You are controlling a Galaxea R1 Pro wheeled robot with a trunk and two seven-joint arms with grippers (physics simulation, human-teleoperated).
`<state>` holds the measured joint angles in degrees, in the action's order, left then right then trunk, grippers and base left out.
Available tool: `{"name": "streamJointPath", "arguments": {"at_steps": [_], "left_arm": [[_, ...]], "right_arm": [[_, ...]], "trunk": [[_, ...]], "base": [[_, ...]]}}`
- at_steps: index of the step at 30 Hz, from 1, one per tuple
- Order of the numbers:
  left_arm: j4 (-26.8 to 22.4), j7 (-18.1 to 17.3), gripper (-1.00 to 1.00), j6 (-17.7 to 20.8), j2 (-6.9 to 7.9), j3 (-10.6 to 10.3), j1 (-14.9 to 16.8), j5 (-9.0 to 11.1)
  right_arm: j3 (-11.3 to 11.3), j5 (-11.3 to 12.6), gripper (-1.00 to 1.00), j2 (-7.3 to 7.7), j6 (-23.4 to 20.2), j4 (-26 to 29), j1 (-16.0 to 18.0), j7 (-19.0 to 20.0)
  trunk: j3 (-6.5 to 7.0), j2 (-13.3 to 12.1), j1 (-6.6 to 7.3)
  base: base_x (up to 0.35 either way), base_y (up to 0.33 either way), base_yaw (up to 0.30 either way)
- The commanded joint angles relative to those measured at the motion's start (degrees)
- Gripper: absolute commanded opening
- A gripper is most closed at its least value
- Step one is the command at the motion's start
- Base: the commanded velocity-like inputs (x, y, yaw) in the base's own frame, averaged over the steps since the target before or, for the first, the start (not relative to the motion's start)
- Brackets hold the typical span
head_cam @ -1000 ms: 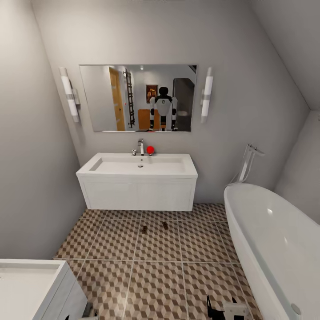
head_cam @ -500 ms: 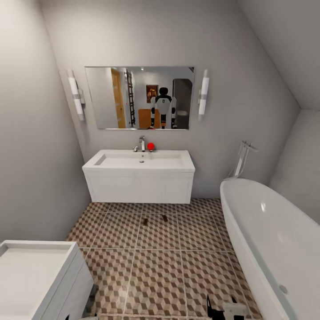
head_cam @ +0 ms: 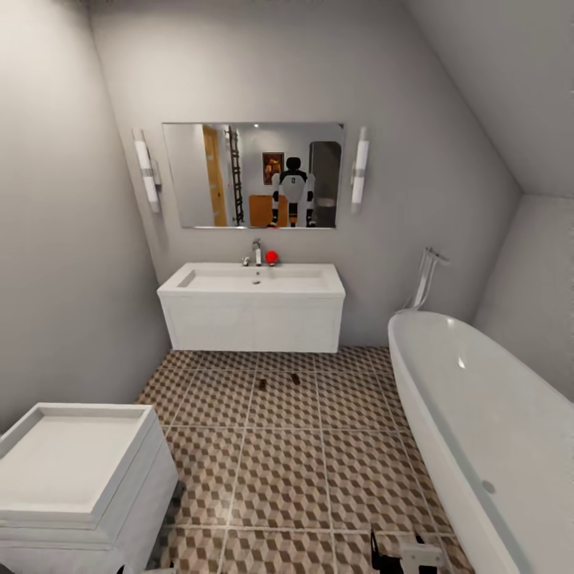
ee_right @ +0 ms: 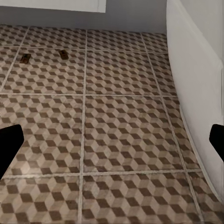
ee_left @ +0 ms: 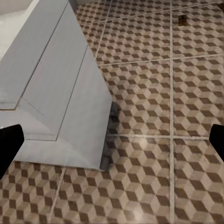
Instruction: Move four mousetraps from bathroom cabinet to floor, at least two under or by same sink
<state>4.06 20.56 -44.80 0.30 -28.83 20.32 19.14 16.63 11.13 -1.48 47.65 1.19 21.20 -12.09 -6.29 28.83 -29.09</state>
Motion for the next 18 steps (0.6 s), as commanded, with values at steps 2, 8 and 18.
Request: {"name": "streamJointPath", "arguments": {"at_steps": [2, 8, 18], "left_arm": [[0.2, 0.2, 1.00, -0.2, -0.03, -0.5, 0.1, 0.2], [0.2, 0.2, 1.00, -0.2, -0.04, -0.5, 0.1, 0.2], [0.1, 0.3, 1.00, -0.2, -0.09, -0.5, 0.1, 0.2]], "right_arm": [[0.5, 0.5, 1.00, -0.01, 0.2, -0.1, 0.1, -0.1], [0.5, 0.5, 1.00, -0.08, 0.2, -0.1, 0.0, -0.1], [0.5, 0.5, 1.00, -0.10, 0.2, -0.1, 0.1, -0.2]], "trunk": [[-0.11, 0.1, 0.01], [-0.11, 0.1, 0.01], [-0.11, 0.1, 0.01]], "base": [[-0.339, 0.000, 0.000], [-0.339, 0.000, 0.000], [-0.238, 0.000, 0.033]]}}
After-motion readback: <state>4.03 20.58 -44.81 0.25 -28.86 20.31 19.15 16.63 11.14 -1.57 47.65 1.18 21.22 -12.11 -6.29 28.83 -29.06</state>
